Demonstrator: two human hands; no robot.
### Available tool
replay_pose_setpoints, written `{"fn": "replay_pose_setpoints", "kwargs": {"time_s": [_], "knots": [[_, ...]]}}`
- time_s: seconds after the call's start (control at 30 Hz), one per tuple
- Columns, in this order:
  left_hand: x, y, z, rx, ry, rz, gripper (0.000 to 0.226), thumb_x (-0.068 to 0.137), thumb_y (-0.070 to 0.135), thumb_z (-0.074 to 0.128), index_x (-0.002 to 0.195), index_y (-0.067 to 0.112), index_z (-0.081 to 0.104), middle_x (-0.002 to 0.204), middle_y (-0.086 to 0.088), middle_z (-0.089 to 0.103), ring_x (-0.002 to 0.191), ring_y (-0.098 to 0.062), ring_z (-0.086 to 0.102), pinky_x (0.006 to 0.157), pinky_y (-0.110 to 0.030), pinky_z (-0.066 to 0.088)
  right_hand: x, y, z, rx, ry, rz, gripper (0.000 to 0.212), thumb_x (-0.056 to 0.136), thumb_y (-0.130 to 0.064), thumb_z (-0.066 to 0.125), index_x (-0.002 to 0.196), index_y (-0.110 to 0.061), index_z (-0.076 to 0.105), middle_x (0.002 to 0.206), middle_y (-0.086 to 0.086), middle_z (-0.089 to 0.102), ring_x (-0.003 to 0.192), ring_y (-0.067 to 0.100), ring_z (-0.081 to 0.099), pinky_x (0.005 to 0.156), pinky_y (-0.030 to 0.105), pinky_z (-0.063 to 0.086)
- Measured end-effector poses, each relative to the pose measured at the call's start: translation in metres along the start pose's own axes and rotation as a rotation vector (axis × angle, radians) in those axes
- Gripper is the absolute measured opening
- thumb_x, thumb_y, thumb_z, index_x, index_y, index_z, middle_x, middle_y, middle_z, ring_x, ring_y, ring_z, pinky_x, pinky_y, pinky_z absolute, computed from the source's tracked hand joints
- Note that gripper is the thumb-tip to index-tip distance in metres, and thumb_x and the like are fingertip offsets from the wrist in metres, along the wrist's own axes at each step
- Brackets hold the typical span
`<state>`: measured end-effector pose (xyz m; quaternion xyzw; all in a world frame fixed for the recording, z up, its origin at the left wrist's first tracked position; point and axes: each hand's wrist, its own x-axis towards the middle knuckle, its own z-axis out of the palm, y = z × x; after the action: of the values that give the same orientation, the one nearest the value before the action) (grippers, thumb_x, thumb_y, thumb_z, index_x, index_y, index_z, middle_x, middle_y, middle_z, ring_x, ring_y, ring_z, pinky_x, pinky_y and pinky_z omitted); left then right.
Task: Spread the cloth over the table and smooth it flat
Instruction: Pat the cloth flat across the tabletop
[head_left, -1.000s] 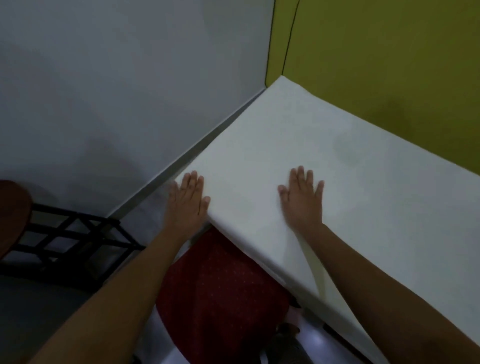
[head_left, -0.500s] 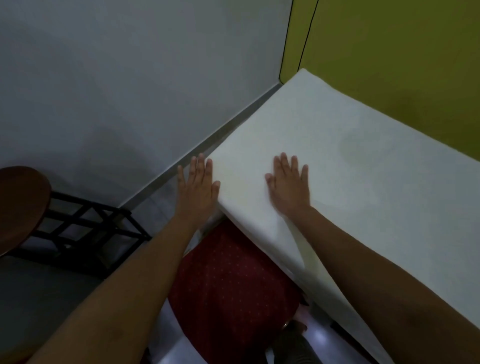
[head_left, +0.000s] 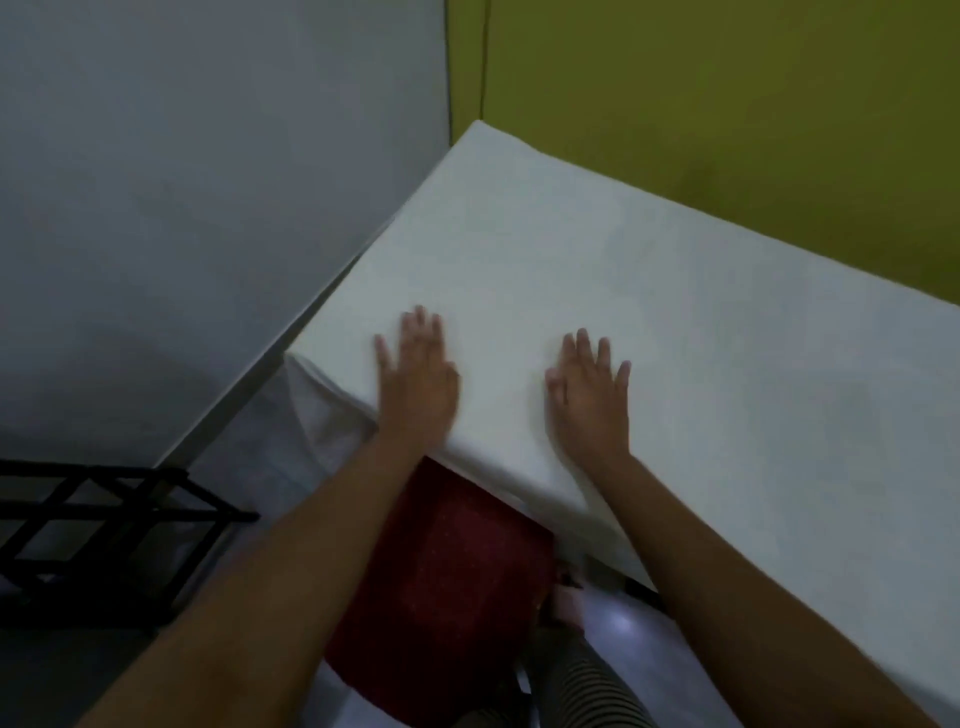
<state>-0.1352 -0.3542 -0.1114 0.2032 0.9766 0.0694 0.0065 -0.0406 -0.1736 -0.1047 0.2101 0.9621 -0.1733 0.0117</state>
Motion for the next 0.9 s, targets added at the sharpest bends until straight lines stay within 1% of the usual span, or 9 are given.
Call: {"fn": "replay_pose_setpoints", "kwargs": {"time_s": [0.07, 0.1, 0.2, 0.27, 0.4, 0.47, 0.57, 0.73, 0.9], "knots": [[-0.009, 0.055, 0.014, -0.067, -0.058, 0.242, 0.059, 0.1, 0.027, 0.028, 0.152, 0.01, 0.005, 0.161, -0.011, 0.003, 0.149, -0.025, 0.002, 0.117, -0.048, -0.005, 0.001, 0.029, -0.007, -0.073, -0.066, 0.006, 0.054, 0.103, -0.036, 0.019, 0.152, -0.015, 0.012, 0.161, 0.004, 0.008, 0.148, 0.025, -0.001, 0.119, 0.051, -0.002], [-0.012, 0.077, 0.019, -0.099, -0.095, 0.299, 0.057, 0.102, 0.028, 0.026, 0.152, 0.012, 0.006, 0.161, -0.009, 0.005, 0.149, -0.022, 0.003, 0.118, -0.046, -0.005, -0.005, 0.038, -0.008, -0.094, -0.089, -0.032, 0.054, 0.103, -0.038, 0.018, 0.152, -0.018, 0.01, 0.162, 0.002, 0.007, 0.148, 0.023, -0.002, 0.119, 0.051, -0.002], [-0.008, 0.103, 0.029, -0.099, -0.1, 0.247, 0.053, 0.103, 0.029, 0.023, 0.152, 0.014, 0.014, 0.161, -0.005, 0.014, 0.149, -0.019, 0.01, 0.118, -0.046, -0.001, -0.037, 0.064, -0.005, -0.136, -0.123, -0.159, 0.054, 0.102, -0.04, 0.02, 0.152, -0.022, 0.01, 0.161, -0.002, 0.007, 0.148, 0.019, -0.002, 0.119, 0.047, -0.006], [-0.007, 0.107, 0.034, -0.045, -0.095, 0.219, 0.053, 0.102, 0.031, 0.023, 0.152, 0.014, 0.017, 0.16, -0.005, 0.015, 0.148, -0.02, 0.012, 0.117, -0.049, 0.002, -0.068, 0.088, -0.006, -0.13, -0.106, -0.168, 0.054, 0.102, -0.04, 0.021, 0.152, -0.022, 0.013, 0.161, -0.003, 0.01, 0.148, 0.018, 0.0, 0.117, 0.043, -0.009], [-0.02, 0.132, 0.037, -0.011, -0.12, 0.047, 0.059, 0.101, 0.036, 0.018, 0.152, 0.009, 0.008, 0.161, -0.01, 0.005, 0.149, -0.025, 0.003, 0.115, -0.055, -0.005, -0.108, 0.147, -0.017, -0.068, 0.006, 0.136, 0.055, 0.102, -0.041, 0.019, 0.152, -0.019, 0.013, 0.161, -0.002, 0.009, 0.148, 0.019, -0.001, 0.117, 0.043, -0.009], [-0.041, 0.173, 0.039, -0.048, -0.147, 0.163, 0.059, 0.101, 0.036, 0.022, 0.152, 0.007, 0.01, 0.161, -0.013, 0.006, 0.149, -0.026, 0.002, 0.116, -0.054, -0.006, -0.114, 0.171, -0.027, -0.053, 0.033, 0.25, 0.055, 0.102, -0.04, 0.018, 0.152, -0.018, 0.013, 0.161, 0.0, 0.009, 0.148, 0.021, 0.0, 0.117, 0.046, -0.007], [-0.078, 0.23, 0.048, -0.06, -0.195, 0.385, 0.058, 0.101, 0.035, 0.022, 0.152, 0.009, 0.011, 0.161, -0.011, 0.007, 0.149, -0.024, 0.004, 0.117, -0.049, -0.005, -0.123, 0.199, -0.036, -0.068, 0.025, 0.281, 0.056, 0.101, -0.043, 0.016, 0.152, -0.019, 0.01, 0.161, 0.0, 0.008, 0.148, 0.021, 0.0, 0.118, 0.047, -0.004], [-0.087, 0.232, 0.051, -0.104, -0.148, 0.323, 0.06, 0.101, 0.033, 0.03, 0.151, 0.004, 0.014, 0.159, -0.015, 0.012, 0.148, -0.026, 0.01, 0.119, -0.044, 0.002, -0.173, 0.253, -0.046, -0.061, 0.086, 0.472, 0.06, 0.1, -0.047, 0.016, 0.152, -0.018, 0.011, 0.161, 0.001, 0.009, 0.148, 0.023, 0.002, 0.117, 0.047, -0.002], [-0.086, 0.231, 0.048, -0.093, -0.145, 0.309, 0.06, 0.102, 0.034, 0.025, 0.151, 0.003, 0.009, 0.16, -0.014, 0.007, 0.149, -0.026, 0.005, 0.12, -0.042, 0.001, -0.249, 0.304, -0.056, -0.058, 0.158, 0.692, 0.063, 0.098, -0.05, 0.018, 0.152, -0.017, 0.015, 0.161, 0.002, 0.013, 0.148, 0.027, 0.007, 0.118, 0.05, 0.004]]}}
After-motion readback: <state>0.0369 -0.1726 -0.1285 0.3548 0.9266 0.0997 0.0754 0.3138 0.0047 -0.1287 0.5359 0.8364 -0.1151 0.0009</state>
